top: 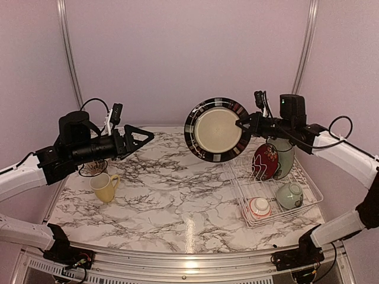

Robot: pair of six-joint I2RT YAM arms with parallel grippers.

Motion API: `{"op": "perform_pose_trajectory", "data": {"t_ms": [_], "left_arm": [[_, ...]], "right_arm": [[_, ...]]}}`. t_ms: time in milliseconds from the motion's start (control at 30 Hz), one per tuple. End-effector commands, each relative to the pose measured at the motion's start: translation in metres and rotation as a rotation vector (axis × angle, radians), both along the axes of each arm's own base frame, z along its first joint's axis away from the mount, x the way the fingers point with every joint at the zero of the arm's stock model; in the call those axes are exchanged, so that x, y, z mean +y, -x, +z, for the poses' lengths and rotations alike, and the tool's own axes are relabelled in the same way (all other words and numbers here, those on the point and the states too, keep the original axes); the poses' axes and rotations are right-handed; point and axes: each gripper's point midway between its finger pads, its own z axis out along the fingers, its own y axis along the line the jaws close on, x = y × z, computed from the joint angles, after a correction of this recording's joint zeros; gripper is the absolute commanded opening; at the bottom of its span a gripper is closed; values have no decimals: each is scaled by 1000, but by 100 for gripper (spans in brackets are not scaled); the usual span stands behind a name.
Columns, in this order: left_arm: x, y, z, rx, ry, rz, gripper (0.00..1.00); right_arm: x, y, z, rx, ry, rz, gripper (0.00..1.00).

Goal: Unload the mixed dishes from the dish rack
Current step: Pass from the right arm to the left

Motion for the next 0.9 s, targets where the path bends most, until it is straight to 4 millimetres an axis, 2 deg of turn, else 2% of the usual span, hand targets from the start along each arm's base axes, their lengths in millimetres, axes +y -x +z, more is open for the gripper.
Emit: {"op": "perform_pose_trajectory", "data": {"t_ms": [0, 167, 433, 567, 700, 867], "left_arm": [[6, -10, 1, 6, -19, 71, 98], [3, -10, -8, 43, 22, 66, 96], [-18, -23, -13, 92, 48, 43, 92], [-32, -27, -9, 105, 102, 8, 85], [-42, -30, -5, 115, 154, -21, 73], [-45, -36, -10, 123, 146, -5, 61]], "right_arm": [[46, 13, 73, -203, -235, 160, 0], [78, 19, 61, -145, -324, 269, 0], [102, 24, 55, -56, -441, 368, 0], [109, 26, 52, -37, -454, 390, 0], [116, 27, 46, -19, -465, 407, 0], [124, 30, 39, 4, -484, 440, 0]]}}
